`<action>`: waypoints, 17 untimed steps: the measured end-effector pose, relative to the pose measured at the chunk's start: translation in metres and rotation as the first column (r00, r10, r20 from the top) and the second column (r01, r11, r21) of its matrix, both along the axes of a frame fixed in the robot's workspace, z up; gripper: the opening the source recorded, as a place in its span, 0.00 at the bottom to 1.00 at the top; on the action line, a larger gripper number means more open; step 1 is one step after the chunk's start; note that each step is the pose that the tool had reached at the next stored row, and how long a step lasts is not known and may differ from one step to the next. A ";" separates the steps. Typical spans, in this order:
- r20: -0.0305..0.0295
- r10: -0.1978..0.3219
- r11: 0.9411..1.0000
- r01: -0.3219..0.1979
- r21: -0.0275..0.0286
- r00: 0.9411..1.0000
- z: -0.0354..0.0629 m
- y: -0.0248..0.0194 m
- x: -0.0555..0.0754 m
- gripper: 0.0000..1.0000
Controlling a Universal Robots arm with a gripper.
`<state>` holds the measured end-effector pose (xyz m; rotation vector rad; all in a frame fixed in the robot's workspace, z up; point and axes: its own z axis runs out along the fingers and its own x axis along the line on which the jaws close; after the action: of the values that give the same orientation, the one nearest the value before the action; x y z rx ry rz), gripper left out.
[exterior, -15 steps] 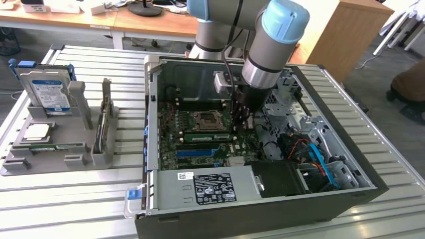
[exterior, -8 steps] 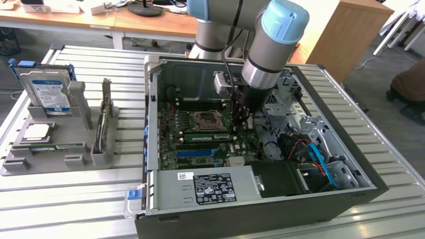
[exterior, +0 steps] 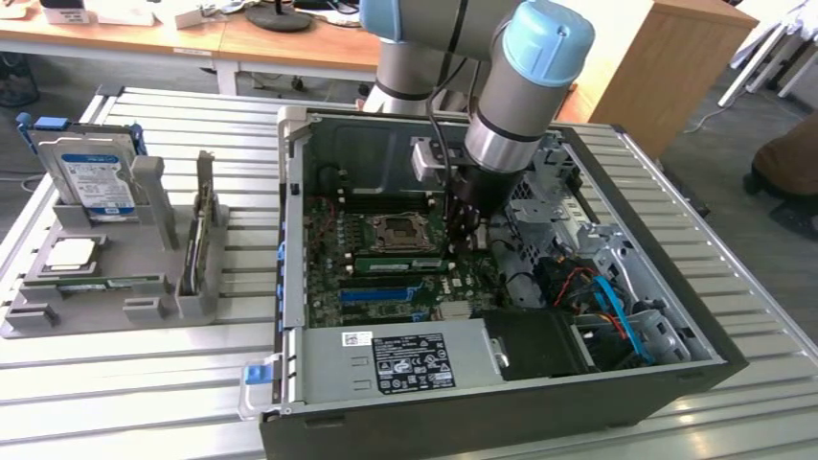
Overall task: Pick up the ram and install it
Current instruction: 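Press down the ram until it locks into place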
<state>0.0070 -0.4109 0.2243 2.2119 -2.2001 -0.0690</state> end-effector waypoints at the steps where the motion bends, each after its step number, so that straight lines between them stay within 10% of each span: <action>1: 0.000 0.000 1.000 0.000 0.000 1.000 0.0000 0.0000 0.000 0.11; 17: 0.000 0.000 1.000 0.000 0.000 1.000 -0.0015 0.0001 0.000 0.11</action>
<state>0.0070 -0.4108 0.2228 2.2122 -2.2004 -0.0692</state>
